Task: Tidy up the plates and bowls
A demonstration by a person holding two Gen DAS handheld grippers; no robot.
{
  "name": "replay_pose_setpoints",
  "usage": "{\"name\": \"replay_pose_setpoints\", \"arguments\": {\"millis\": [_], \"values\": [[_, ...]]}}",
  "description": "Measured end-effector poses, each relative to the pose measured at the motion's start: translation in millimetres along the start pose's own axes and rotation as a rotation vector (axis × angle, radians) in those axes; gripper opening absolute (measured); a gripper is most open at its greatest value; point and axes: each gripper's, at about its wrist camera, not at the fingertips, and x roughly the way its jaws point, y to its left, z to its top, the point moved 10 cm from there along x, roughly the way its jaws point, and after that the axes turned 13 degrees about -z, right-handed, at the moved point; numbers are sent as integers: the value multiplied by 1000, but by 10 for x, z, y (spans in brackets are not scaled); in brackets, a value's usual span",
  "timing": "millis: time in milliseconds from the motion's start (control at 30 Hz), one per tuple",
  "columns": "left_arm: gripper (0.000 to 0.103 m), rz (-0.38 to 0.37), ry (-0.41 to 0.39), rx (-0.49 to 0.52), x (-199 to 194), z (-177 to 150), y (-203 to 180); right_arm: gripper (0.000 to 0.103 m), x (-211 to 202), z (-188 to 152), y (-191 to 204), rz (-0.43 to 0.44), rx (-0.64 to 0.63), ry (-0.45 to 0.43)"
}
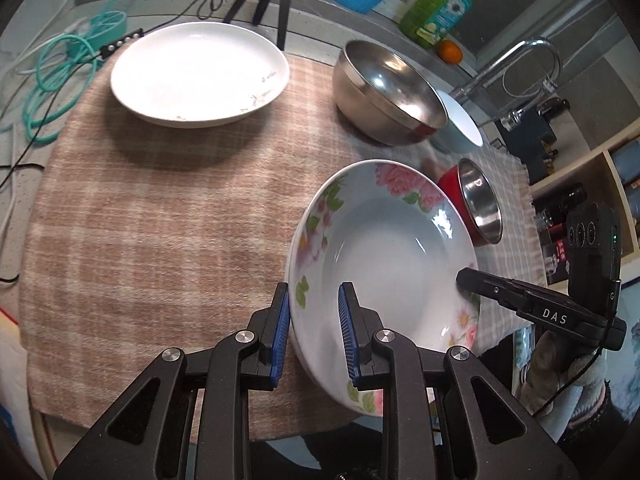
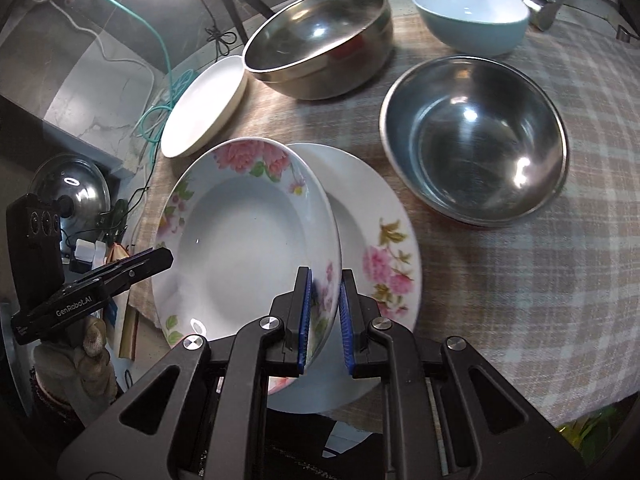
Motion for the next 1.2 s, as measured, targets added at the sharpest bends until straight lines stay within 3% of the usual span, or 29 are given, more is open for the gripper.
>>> {"name": "replay_pose_setpoints", "arguments": {"millis": [567, 1000, 1100, 1167, 1200], "values": [[22, 28, 66, 34, 242, -53, -87, 14, 49, -76, -242, -43, 19, 15], [22, 52, 60, 54, 250, -16, -93, 19, 39, -62, -223, -98, -25, -3], [22, 42, 58, 56, 242, -11, -108, 34, 25, -51, -197, -115, -49, -19], [23, 51, 52, 61, 222, -5, -110, 51, -6, -34, -179, -125, -65, -40], [23, 50, 50, 62, 214, 0, -114, 53, -32, -20, -165, -133, -75, -56]]}}
